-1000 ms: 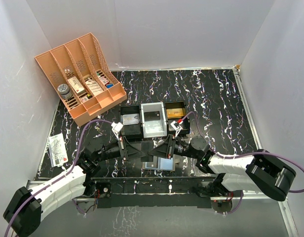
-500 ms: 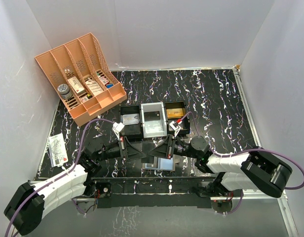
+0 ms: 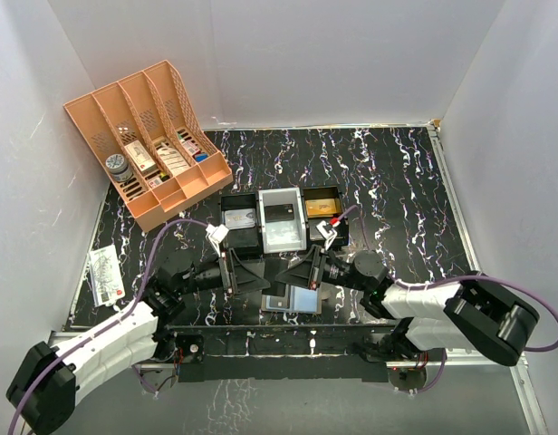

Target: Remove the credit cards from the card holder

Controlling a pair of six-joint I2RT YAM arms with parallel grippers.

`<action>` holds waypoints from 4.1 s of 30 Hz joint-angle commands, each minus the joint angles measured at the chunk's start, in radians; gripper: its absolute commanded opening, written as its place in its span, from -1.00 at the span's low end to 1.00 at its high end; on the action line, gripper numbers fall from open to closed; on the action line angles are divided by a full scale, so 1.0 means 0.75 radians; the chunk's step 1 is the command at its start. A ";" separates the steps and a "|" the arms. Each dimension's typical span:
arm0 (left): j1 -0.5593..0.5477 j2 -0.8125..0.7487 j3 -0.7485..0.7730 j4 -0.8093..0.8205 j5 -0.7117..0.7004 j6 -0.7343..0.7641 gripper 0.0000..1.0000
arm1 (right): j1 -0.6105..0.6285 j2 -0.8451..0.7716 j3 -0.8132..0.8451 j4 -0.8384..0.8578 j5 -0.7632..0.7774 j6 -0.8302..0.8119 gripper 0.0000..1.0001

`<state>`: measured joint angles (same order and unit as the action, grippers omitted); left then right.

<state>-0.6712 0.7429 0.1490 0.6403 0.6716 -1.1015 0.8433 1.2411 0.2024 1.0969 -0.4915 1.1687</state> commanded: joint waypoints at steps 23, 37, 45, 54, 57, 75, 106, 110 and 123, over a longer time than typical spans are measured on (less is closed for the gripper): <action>0.369 0.234 0.847 -1.487 -1.159 0.900 0.97 | -0.036 -0.365 0.525 -1.279 0.797 -1.096 -1.00; 0.371 0.089 0.812 -1.504 -1.221 0.901 0.97 | -0.034 0.165 0.816 -1.189 0.899 -2.030 -1.00; 0.370 0.086 0.810 -1.488 -1.199 0.910 0.97 | -0.035 0.353 0.859 -1.096 0.888 -2.332 -1.00; 0.371 0.075 0.808 -1.480 -1.200 0.914 0.97 | -0.035 0.602 1.010 -1.042 0.971 -2.503 -1.00; 0.371 0.073 0.807 -1.482 -1.207 0.914 0.97 | -0.034 0.692 1.049 -1.004 1.000 -2.544 -1.00; 0.371 0.070 0.806 -1.476 -1.204 0.927 0.97 | -0.036 0.916 1.174 -0.961 1.025 -2.731 -1.00; 0.371 0.027 0.798 -1.461 -1.174 0.941 0.97 | -0.095 0.904 1.274 -1.221 0.710 -2.529 -0.14; 0.371 0.025 0.796 -1.461 -1.168 0.941 0.97 | -0.102 0.897 1.280 -1.235 0.698 -2.500 -0.10; 0.370 0.036 0.794 -1.461 -1.151 0.941 0.97 | -0.127 0.783 1.294 -1.199 0.603 -2.308 0.03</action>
<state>-0.3954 0.7792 0.7502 -0.4637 -0.2005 -0.4076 0.7570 1.9232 1.1301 0.1333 -0.0143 -0.6422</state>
